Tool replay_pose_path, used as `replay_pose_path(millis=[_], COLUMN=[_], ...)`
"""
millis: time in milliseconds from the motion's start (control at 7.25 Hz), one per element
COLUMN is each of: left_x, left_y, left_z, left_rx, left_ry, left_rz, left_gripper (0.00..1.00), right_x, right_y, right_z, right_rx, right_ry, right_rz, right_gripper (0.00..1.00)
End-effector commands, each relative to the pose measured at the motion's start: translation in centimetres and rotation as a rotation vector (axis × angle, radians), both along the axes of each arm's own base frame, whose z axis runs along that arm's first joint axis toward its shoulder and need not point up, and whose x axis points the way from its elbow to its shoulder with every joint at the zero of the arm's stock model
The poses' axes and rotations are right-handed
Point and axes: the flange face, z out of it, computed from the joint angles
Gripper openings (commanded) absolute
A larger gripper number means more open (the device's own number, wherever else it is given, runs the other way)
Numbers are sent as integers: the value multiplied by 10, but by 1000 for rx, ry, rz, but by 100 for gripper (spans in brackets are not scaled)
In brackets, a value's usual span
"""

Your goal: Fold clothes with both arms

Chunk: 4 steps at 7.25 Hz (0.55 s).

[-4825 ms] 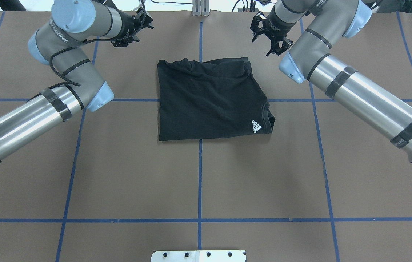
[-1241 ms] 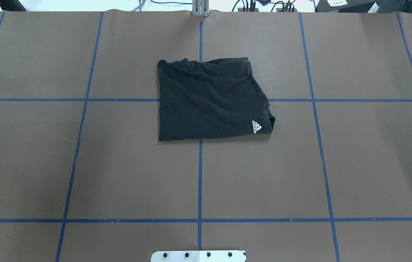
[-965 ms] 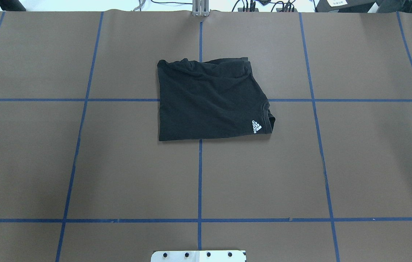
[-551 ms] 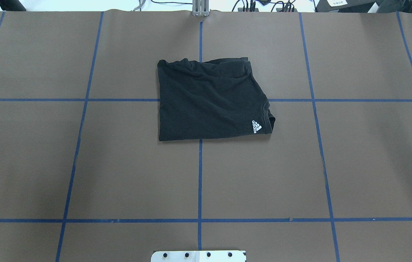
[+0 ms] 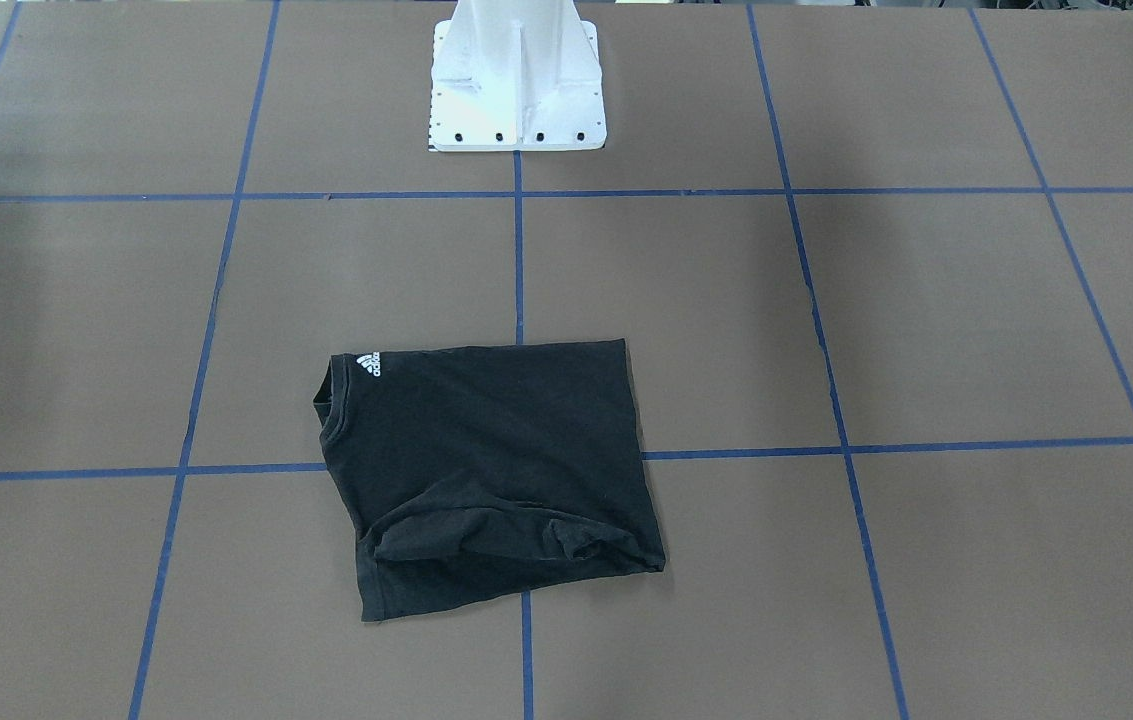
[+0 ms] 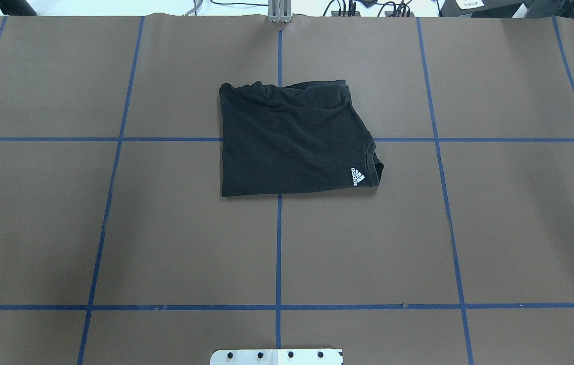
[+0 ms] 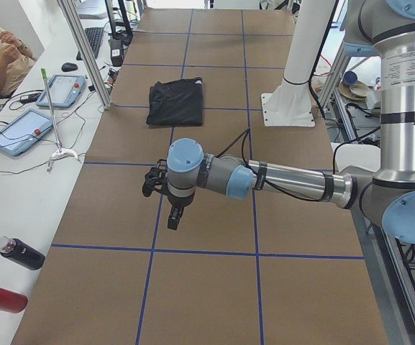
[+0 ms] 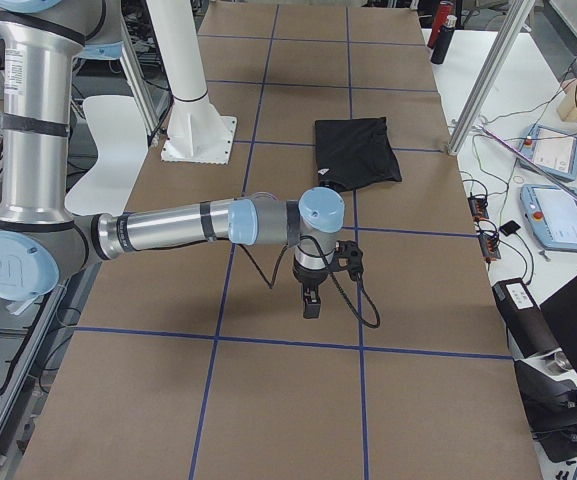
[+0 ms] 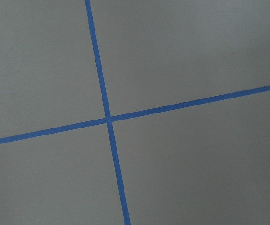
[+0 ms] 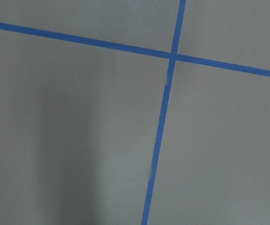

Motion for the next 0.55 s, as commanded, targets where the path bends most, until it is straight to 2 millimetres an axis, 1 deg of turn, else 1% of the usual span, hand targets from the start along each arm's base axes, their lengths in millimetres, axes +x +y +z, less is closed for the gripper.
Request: replay_pose_path(millis=[0,138,276,414], left_x=[-2,-2,-3,-2], left_y=[5,11,12,13], left_z=[-4,-2,-20,-21], left_rx=[-4,-5,29,29], left_ry=[6,6,-2,1], left_rz=[-4,-2,-8,-7], left_gripper=[100,100,100,100], right_x=[-3,-6,-6,-6], right_y=[-15,-32,-39,-39], right_z=[-4,3,1,1], right_rx=[9,-5,-2,-3], right_ry=[-2,-7,-9,-9], right_rz=[0,-2,-1,-1], right_gripper=[100,100,100,100])
